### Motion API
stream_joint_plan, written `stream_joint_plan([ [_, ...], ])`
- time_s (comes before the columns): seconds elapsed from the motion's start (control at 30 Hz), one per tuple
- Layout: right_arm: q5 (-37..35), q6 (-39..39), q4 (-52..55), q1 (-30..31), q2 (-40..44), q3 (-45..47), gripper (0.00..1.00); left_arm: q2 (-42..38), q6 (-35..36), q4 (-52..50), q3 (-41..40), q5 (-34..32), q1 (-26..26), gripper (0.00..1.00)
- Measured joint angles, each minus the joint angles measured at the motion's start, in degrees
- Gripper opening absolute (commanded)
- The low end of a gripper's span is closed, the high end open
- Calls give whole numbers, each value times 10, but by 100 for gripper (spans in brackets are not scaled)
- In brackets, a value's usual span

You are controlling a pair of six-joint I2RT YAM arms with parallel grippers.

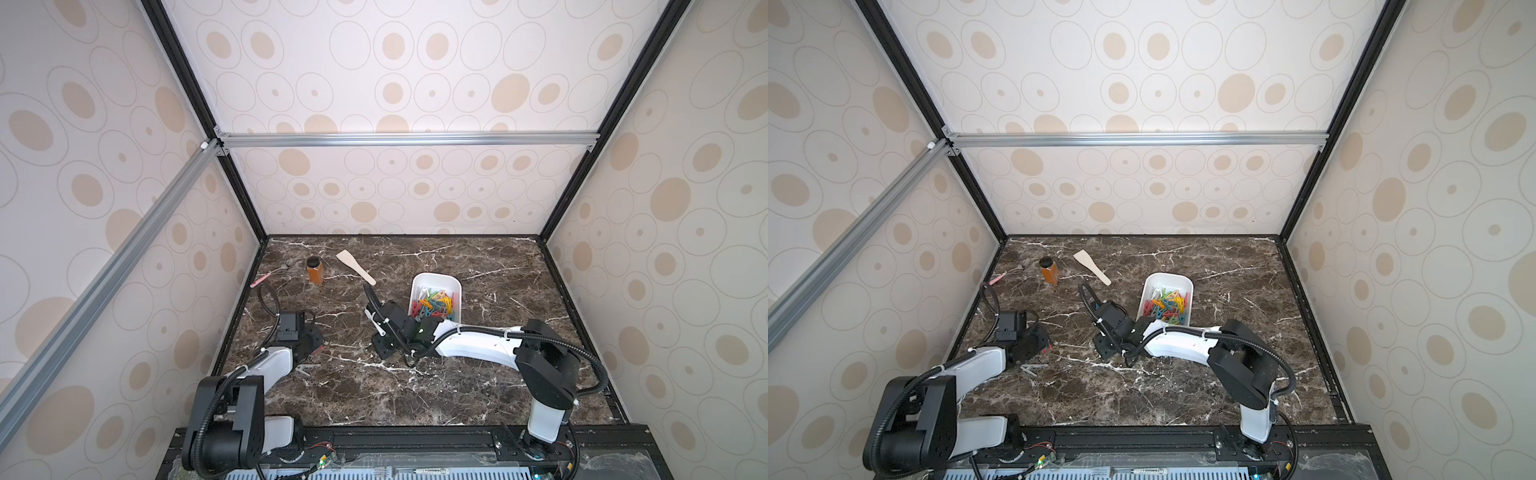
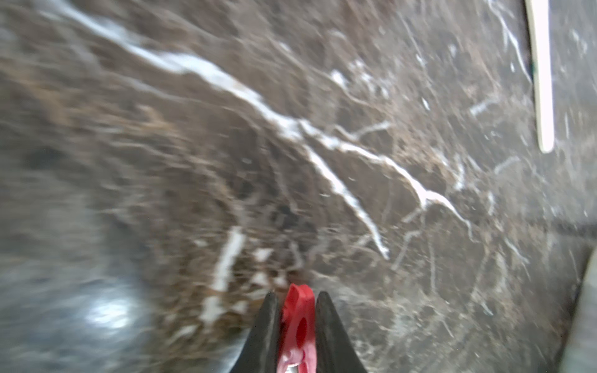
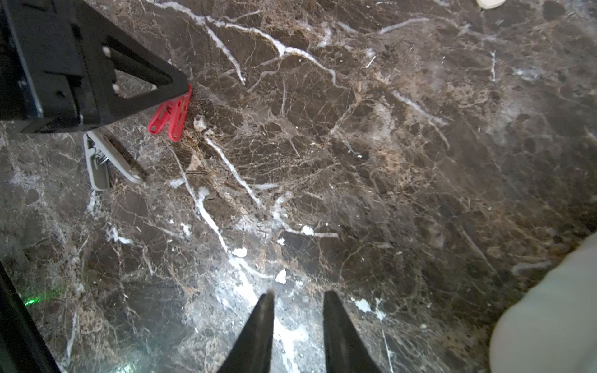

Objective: Put the clothespins into the storage box
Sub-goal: Move the clothespin to the center of the board, then pick up the clothespin from the center of the board.

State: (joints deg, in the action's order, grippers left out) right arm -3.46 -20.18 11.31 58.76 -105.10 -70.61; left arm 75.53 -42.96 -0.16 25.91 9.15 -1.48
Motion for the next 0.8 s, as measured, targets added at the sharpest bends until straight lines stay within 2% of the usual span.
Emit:
stream_joint_plan([
  [0.1, 0, -1, 0, 0, 0, 0, 29, -4, 7, -26, 10, 1, -13, 35],
  [0.23, 0, -2, 1, 0, 1, -1, 29, -59, 19, -90, 10, -16, -15, 37],
  [0.43, 2, -5, 0, 0, 1, -9, 29, -97, 28, -127, 4, -31, -30, 31],
  [0.67, 2, -6, 0, 0, 1, -9, 29, -56, 47, -126, 3, -33, -38, 25],
  [0.8, 2, -8, 0, 0, 1, -9, 29, -35, 60, -107, 9, -34, -38, 17],
])
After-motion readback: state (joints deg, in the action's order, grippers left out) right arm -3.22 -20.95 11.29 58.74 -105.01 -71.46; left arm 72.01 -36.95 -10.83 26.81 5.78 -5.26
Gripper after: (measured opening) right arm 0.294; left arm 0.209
